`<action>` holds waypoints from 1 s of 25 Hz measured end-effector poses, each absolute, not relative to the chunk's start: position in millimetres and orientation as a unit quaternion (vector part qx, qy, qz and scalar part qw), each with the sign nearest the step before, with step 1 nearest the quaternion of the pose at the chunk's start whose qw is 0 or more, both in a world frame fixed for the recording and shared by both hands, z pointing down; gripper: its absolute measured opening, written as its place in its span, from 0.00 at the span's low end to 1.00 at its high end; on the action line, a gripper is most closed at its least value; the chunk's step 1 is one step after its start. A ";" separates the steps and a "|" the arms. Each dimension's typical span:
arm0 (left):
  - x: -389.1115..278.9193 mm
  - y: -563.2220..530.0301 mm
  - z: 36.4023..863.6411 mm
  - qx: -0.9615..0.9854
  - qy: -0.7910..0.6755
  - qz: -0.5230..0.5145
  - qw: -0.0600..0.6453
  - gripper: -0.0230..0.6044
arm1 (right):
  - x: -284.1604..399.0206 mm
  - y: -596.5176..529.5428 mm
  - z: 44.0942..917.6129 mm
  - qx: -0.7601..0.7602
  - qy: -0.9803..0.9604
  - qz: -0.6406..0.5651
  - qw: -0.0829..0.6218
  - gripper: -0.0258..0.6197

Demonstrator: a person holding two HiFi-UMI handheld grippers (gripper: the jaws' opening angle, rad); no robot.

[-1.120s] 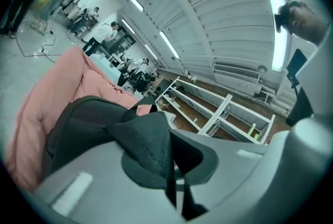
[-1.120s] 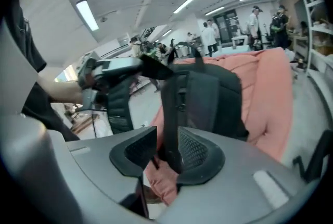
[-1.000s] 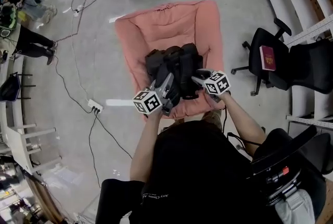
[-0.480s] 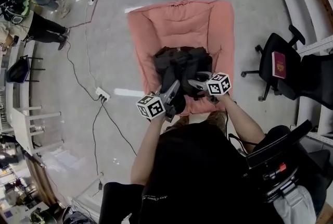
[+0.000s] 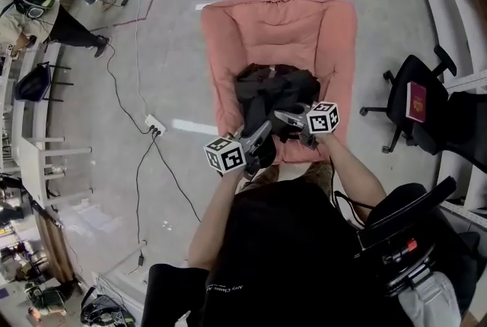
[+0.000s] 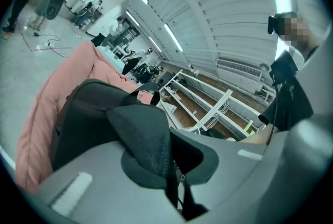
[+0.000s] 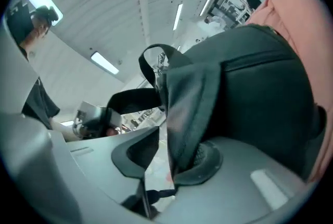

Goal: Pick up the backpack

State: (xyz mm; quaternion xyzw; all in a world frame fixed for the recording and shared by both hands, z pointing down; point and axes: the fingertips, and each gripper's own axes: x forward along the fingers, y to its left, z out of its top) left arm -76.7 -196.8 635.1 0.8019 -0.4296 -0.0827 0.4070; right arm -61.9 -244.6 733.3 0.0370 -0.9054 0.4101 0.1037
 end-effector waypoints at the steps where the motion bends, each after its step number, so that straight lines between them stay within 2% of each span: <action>1: -74.6 -195.7 635.7 0.805 -0.424 -0.077 0.407 0.07 | -64.8 -246.8 734.6 0.055 -0.911 0.394 0.113 0.26; 3: -67.0 -195.8 638.4 0.809 -0.415 -0.069 0.410 0.07 | -68.3 -255.5 741.7 0.098 -0.909 0.387 0.120 0.19; 5: -62.6 -197.3 637.2 0.811 -0.411 -0.074 0.409 0.07 | -71.6 -256.5 736.7 0.101 -0.893 0.430 0.093 0.15; 6: -63.0 -198.0 634.6 0.813 -0.409 -0.080 0.406 0.07 | -72.1 -254.3 728.7 0.091 -0.885 0.451 0.074 0.12; 9: -76.6 -203.5 618.9 0.814 -0.420 -0.122 0.383 0.07 | -62.9 -245.5 690.5 0.045 -0.878 0.476 0.012 0.11; 11: -90.9 -208.4 601.8 0.810 -0.432 -0.165 0.361 0.07 | -39.8 -254.0 649.5 0.033 -0.879 0.471 -0.065 0.10; 12: -93.9 -209.7 594.6 0.811 -0.430 -0.179 0.354 0.07 | -24.1 -266.3 626.6 0.040 -0.871 0.474 -0.119 0.12; 14: -86.9 -209.0 588.1 0.823 -0.413 -0.177 0.348 0.07 | -5.7 -285.9 595.6 0.053 -0.847 0.490 -0.199 0.24; 16: -72.5 -206.6 590.1 0.836 -0.397 -0.154 0.346 0.07 | -15.3 -279.8 596.4 0.055 -0.846 0.494 -0.192 0.20; 19: -64.3 -206.6 590.1 0.841 -0.380 -0.150 0.355 0.07 | -43.6 -259.5 640.5 0.085 -0.872 0.475 -0.075 0.17; 21: -65.7 -206.3 589.6 0.838 -0.376 -0.161 0.362 0.07 | -48.1 -260.5 652.7 0.113 -0.883 0.453 -0.042 0.12; 22: -71.7 -205.2 590.4 0.835 -0.380 -0.164 0.364 0.07 | -49.7 -263.1 644.3 0.107 -0.882 0.455 -0.064 0.12; 24: -101.3 -203.9 588.0 0.825 -0.406 -0.168 0.356 0.07 | -57.9 -272.3 607.0 0.064 -0.860 0.480 -0.164 0.10; 25: -112.6 -205.7 583.8 0.821 -0.417 -0.171 0.351 0.07 | -56.8 -280.8 591.0 0.058 -0.843 0.493 -0.209 0.14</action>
